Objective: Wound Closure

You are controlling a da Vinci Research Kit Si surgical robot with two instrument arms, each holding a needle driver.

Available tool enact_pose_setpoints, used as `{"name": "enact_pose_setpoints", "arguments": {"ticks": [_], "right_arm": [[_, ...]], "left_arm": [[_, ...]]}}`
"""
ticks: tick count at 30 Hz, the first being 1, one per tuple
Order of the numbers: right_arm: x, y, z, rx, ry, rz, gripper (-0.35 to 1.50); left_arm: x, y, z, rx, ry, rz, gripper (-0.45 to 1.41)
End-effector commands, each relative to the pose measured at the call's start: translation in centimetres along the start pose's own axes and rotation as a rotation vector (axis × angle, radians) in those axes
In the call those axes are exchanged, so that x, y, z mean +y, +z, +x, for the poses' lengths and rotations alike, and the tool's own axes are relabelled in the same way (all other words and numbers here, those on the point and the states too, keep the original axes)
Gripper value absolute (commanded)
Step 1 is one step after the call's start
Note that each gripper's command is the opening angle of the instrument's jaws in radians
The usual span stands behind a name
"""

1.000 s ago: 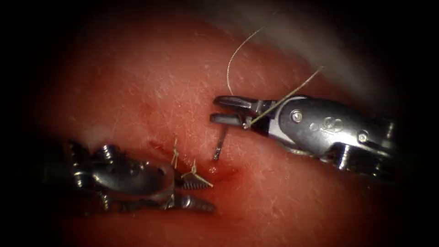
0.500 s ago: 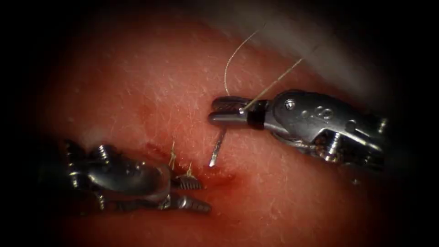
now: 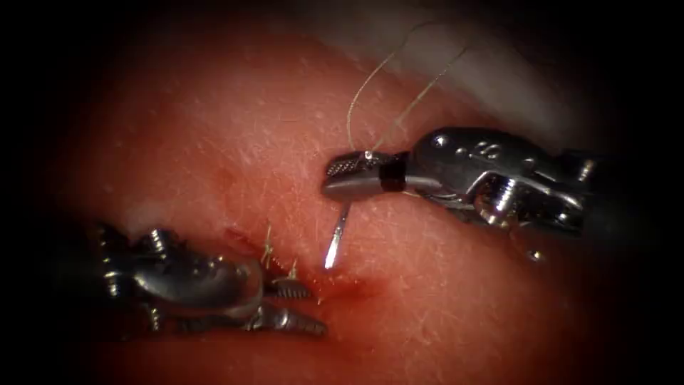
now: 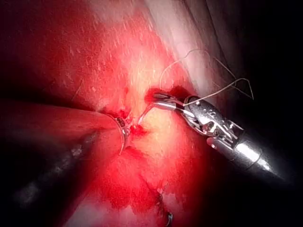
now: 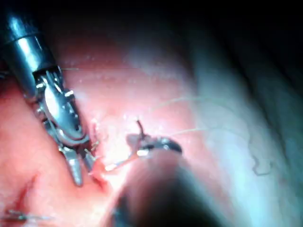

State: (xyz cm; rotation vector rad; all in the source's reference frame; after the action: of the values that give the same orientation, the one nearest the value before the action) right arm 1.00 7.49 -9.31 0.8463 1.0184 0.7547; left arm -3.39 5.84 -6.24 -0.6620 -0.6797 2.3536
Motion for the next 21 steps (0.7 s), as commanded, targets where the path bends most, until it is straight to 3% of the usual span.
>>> {"name": "enact_pose_setpoints", "arguments": {"ticks": [1,8,21], "right_arm": [[0.05,0.13,-0.01,0.001,0.015,0.024,-0.35],[0.08,0.19,-0.08,-0.010,0.072,0.093,-0.35],[0.06,0.21,-0.09,0.022,0.135,0.130,-0.35]], "left_arm": [[0.00,0.07,-0.02,-0.002,0.009,-0.002,0.27],[-0.03,0.01,-0.09,-0.006,0.036,-0.017,0.26],[-0.03,0.00,-0.08,-0.007,0.048,-0.020,0.26]]}}
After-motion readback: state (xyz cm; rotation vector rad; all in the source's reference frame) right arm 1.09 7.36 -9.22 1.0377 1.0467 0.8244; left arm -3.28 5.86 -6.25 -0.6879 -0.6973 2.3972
